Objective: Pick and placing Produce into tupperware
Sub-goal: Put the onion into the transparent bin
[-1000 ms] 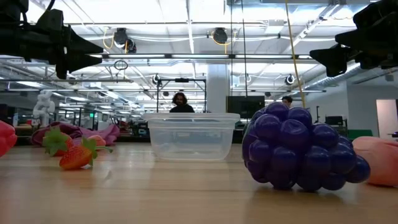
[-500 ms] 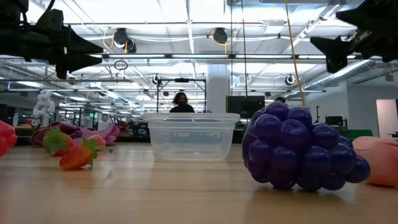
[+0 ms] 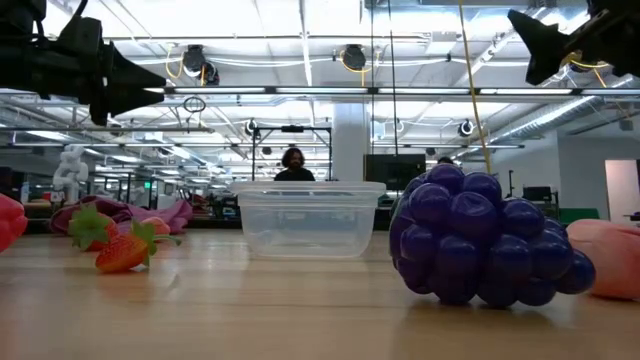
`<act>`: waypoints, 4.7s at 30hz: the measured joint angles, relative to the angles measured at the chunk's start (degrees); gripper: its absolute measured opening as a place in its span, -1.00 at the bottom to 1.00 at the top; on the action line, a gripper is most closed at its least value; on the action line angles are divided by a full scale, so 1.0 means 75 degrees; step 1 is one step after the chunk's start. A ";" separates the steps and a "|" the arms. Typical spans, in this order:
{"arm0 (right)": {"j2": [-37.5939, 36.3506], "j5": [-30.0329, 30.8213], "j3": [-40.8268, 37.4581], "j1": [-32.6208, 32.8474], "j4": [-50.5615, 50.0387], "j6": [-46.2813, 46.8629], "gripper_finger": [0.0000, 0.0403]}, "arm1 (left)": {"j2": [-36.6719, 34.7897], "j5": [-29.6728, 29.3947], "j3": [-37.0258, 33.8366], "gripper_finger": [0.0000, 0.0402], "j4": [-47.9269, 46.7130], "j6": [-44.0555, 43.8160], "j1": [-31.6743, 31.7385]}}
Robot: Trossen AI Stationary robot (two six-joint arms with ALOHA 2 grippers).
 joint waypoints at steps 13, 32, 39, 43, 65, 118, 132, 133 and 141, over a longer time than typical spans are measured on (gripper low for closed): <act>0.0381 0.0003 0.0240 0.0003 0.1708 -0.0318 0.46 | 0.0000 0.0286 0.0222 0.03 0.0992 0.0025 0.0000; 0.8159 0.3770 0.9636 0.0003 -0.5948 -0.3642 0.46 | 0.2168 0.0440 0.5320 0.03 -0.5086 0.0098 0.0000; 1.0222 0.5900 1.2487 -0.0001 -0.9400 -0.2718 0.46 | 0.2798 -0.0165 0.5600 0.03 -0.6312 -0.0184 0.0000; 1.0708 0.5895 1.2771 -0.0080 -1.0451 -0.1445 0.46 | 0.2982 -0.0344 0.5600 0.03 -0.6782 -0.0294 0.0000; 1.1666 0.3012 1.2779 -0.0564 -1.3453 0.2834 0.46 | 0.3005 -0.0796 0.5600 0.03 -0.6712 -0.0312 -0.0001; 1.1660 0.1183 1.0048 -0.1169 -0.9945 0.1767 0.46 | 0.3005 -0.0796 0.5597 0.03 -0.6703 -0.0150 0.0000; 1.1660 0.1066 1.0048 -0.1477 -1.0045 0.4068 0.46 | 0.3005 -0.0796 0.5597 0.03 -0.6706 -0.0144 -0.0002; 1.1660 0.0943 1.0048 -0.1535 -1.0046 0.4175 0.46 | 0.3003 -0.0796 0.5597 0.03 -0.6706 -0.0144 -0.0001; 1.1660 0.0391 1.0048 -0.1917 -1.0435 0.4822 0.46 | 0.3005 -0.0796 0.5597 0.03 -0.6706 -0.0138 0.0000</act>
